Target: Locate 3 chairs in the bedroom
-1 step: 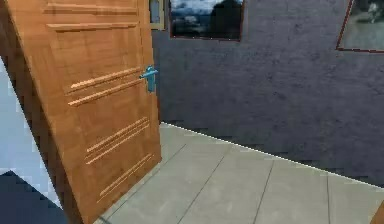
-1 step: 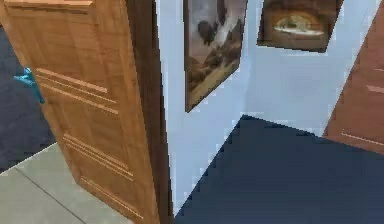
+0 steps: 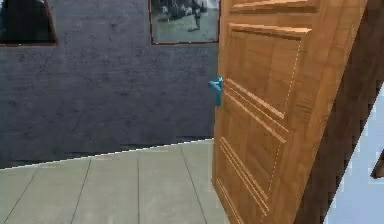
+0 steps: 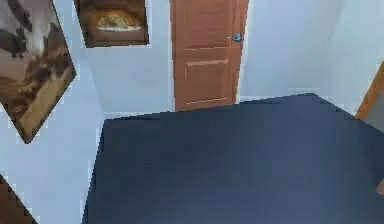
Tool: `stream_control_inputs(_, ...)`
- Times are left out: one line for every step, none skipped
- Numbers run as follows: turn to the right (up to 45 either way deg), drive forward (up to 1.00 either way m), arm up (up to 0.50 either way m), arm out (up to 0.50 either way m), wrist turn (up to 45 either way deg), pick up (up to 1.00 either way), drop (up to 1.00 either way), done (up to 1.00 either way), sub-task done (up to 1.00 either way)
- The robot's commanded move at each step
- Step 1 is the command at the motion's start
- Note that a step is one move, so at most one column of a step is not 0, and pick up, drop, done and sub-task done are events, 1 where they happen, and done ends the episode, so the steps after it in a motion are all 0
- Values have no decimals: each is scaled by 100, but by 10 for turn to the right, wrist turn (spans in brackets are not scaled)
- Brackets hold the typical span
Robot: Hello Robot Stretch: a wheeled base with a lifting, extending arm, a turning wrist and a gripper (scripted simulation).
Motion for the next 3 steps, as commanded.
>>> stream_control_inputs(450,0,0,0,0,0,0,0,0)
stream_control_inputs(450,0,0,0,0,0,0,0,0)
stream_control_inputs(300,0,0,0,0,0,0,0,0)
